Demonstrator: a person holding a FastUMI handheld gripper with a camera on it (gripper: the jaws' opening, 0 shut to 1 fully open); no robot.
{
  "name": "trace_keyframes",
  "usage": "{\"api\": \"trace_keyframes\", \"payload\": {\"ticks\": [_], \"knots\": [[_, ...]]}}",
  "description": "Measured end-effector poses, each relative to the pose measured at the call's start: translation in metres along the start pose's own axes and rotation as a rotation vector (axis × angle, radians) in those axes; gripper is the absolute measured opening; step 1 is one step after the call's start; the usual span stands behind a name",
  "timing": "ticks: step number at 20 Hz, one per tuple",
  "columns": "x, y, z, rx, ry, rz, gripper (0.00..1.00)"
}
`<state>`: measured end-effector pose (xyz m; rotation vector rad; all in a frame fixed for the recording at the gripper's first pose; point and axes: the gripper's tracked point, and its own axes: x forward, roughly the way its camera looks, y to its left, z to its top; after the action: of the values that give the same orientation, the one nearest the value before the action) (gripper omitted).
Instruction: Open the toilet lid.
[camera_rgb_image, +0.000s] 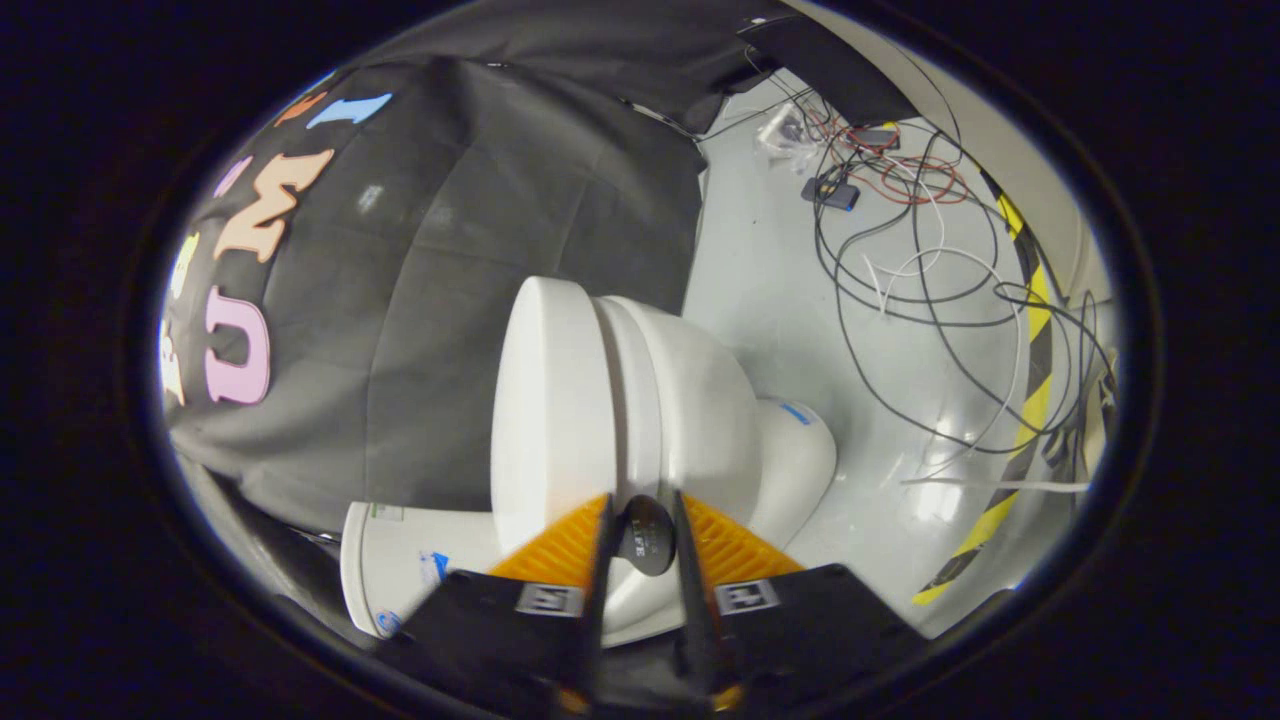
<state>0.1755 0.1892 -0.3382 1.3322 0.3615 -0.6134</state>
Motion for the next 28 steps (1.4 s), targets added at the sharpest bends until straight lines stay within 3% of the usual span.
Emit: {"api": "trace_keyframes", "payload": {"ticks": [1,4,8,10,15,19,24,28], "knots": [[0.001,0.0,-0.002,-0.006,0.01,-0.011,0.27],[-0.004,0.003,0.0,-0.074,0.001,-0.034,0.15],[-0.009,0.016,-0.003,-0.151,0.003,-0.049,0.11],[-0.015,0.031,0.003,-0.167,-0.045,-0.047,0.1],[-0.041,0.075,0.007,-0.36,-0.135,-0.08,0.1],[-0.059,0.114,0.001,-0.362,-0.216,-0.105,0.11],[-0.078,0.16,-0.01,-0.501,-0.274,-0.116,0.1],[-0.088,0.18,-0.023,-0.466,-0.269,-0.164,0.1]]}}
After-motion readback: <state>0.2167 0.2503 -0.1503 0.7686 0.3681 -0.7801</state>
